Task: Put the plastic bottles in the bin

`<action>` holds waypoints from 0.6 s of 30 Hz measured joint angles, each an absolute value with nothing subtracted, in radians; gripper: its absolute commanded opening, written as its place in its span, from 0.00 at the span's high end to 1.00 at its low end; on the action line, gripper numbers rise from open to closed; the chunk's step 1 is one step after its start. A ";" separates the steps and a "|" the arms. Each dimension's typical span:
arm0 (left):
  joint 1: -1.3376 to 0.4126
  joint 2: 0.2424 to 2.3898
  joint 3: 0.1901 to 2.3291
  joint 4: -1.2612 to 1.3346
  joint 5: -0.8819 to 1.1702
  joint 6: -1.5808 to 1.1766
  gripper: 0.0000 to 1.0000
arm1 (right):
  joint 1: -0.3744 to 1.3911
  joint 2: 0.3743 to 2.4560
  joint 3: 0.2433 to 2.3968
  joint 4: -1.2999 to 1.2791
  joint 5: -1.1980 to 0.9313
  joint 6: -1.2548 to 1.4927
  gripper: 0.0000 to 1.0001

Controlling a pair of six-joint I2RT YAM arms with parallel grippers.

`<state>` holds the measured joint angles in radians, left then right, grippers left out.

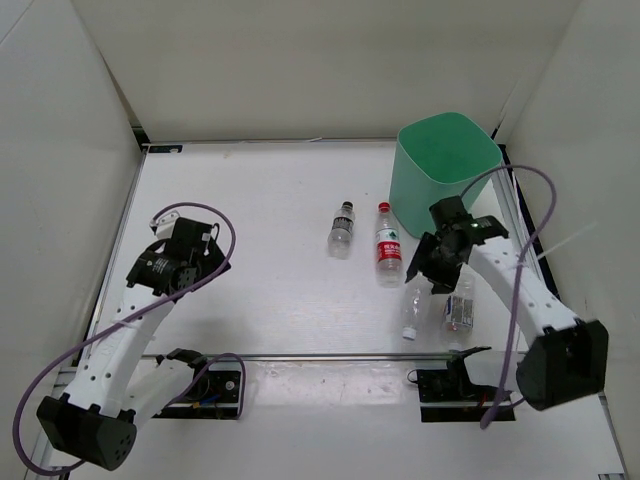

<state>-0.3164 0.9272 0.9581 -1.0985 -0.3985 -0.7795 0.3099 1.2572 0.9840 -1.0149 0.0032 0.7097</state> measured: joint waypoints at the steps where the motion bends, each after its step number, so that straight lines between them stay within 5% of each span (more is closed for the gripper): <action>1: -0.316 0.923 0.952 -1.099 -0.398 -0.784 0.00 | 0.317 1.222 1.031 -1.040 -0.001 0.715 0.62; 7: -0.316 0.915 0.925 -1.090 -0.385 -0.795 0.00 | 0.321 1.168 1.496 -1.147 -0.001 0.695 0.57; 14: -0.316 0.950 0.924 -1.077 -0.369 -0.793 0.00 | 0.212 1.480 2.277 -1.108 0.070 0.543 0.50; 18: -0.316 0.984 0.929 -1.067 -0.361 -0.781 0.00 | 0.089 1.578 2.314 -1.013 0.054 0.507 0.47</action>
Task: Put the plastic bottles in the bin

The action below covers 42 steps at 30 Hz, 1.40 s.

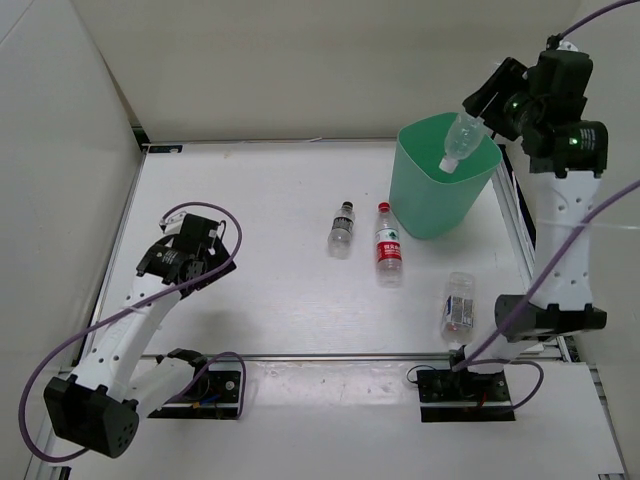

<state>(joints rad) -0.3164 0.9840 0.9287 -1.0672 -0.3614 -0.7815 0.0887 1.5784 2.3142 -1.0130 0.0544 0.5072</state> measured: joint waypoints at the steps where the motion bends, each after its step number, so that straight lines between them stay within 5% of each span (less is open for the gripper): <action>1: -0.316 0.992 0.932 -1.066 -0.360 -0.778 0.00 | 0.065 1.590 2.284 -0.990 0.047 0.505 0.47; 6: -0.316 1.016 0.956 -1.061 -0.357 -0.771 0.00 | -0.003 1.716 2.221 -0.945 0.016 0.479 0.39; 8: -0.316 1.016 0.962 -1.061 -0.357 -0.770 0.00 | -0.010 1.766 2.230 -0.938 0.006 0.468 0.22; 10: -0.316 1.016 0.964 -1.060 -0.357 -0.767 0.00 | -0.015 1.794 2.231 -0.936 -0.002 0.456 0.22; 13: -0.316 1.016 0.964 -1.061 -0.355 -0.763 0.00 | -0.025 1.793 2.223 -0.931 -0.020 0.455 0.00; 21: -0.316 1.024 0.955 -1.047 -0.339 -0.759 0.00 | -0.053 1.622 2.057 -0.936 0.029 0.510 0.01; 27: -0.316 1.034 0.954 -1.034 -0.328 -0.759 0.00 | -0.059 1.290 1.549 -0.980 0.049 0.591 0.07; 33: -0.316 1.033 0.935 -1.013 -0.321 -0.760 0.00 | -0.057 0.976 1.091 -1.061 0.022 0.640 0.00; 42: -0.316 1.010 0.857 -1.009 -0.298 -0.768 0.00 | -0.057 1.012 0.955 -1.132 0.102 0.665 0.00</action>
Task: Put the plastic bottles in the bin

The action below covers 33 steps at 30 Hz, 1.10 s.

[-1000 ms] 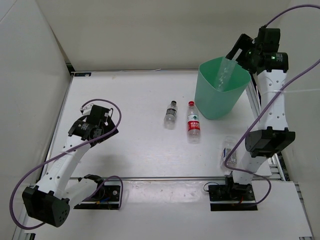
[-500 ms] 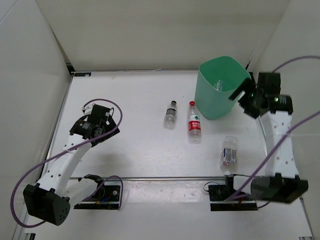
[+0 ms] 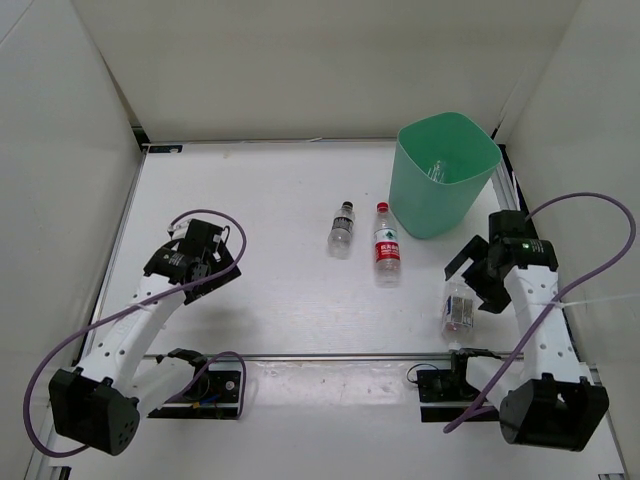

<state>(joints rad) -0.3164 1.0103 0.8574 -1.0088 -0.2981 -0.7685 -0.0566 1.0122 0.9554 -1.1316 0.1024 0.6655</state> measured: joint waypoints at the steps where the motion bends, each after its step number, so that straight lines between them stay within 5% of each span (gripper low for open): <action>1: -0.316 1.008 0.855 -1.010 -0.297 -0.769 0.00 | -0.057 1.022 0.950 -1.134 0.115 0.667 0.00; 16: -0.316 0.979 0.854 -1.002 -0.290 -0.798 0.00 | -0.057 1.428 0.937 -1.040 0.164 0.621 0.05; 20: -0.316 0.971 0.848 -1.013 -0.292 -0.802 0.00 | -0.059 1.487 0.935 -1.011 0.117 0.597 0.24; 24: -0.316 0.970 0.846 -1.026 -0.296 -0.803 0.00 | -0.059 1.512 0.933 -1.007 0.057 0.572 0.58; 33: -0.316 0.953 0.846 -1.031 -0.299 -0.812 0.00 | -0.059 1.362 0.933 -1.069 -0.087 0.588 0.78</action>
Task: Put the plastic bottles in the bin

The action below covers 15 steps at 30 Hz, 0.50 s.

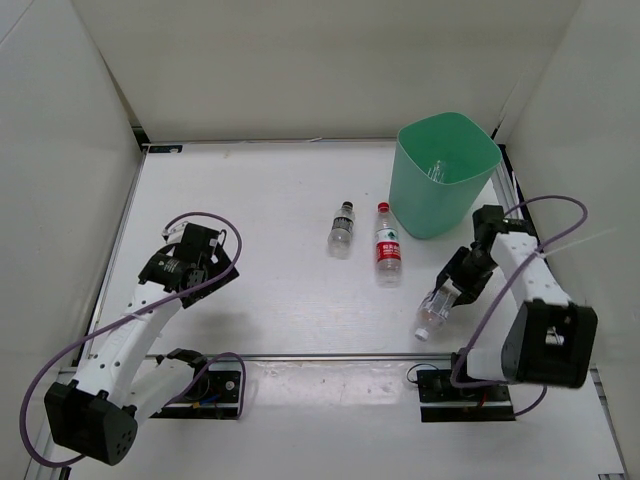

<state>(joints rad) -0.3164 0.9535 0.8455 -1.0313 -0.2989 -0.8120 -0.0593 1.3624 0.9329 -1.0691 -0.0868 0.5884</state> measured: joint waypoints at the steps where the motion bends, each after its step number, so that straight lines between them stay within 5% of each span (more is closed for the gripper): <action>1: -0.316 0.953 0.846 -1.031 -0.299 -0.812 0.00 | -0.059 1.316 0.937 -1.092 -0.104 0.595 0.78; 7: -0.316 0.953 0.846 -1.028 -0.299 -0.813 0.00 | -0.057 1.105 1.251 -1.269 -0.173 0.628 0.78; 15: -0.316 0.989 0.847 -1.006 -0.303 -0.799 0.00 | -0.056 1.289 2.045 -1.256 -0.095 0.614 0.72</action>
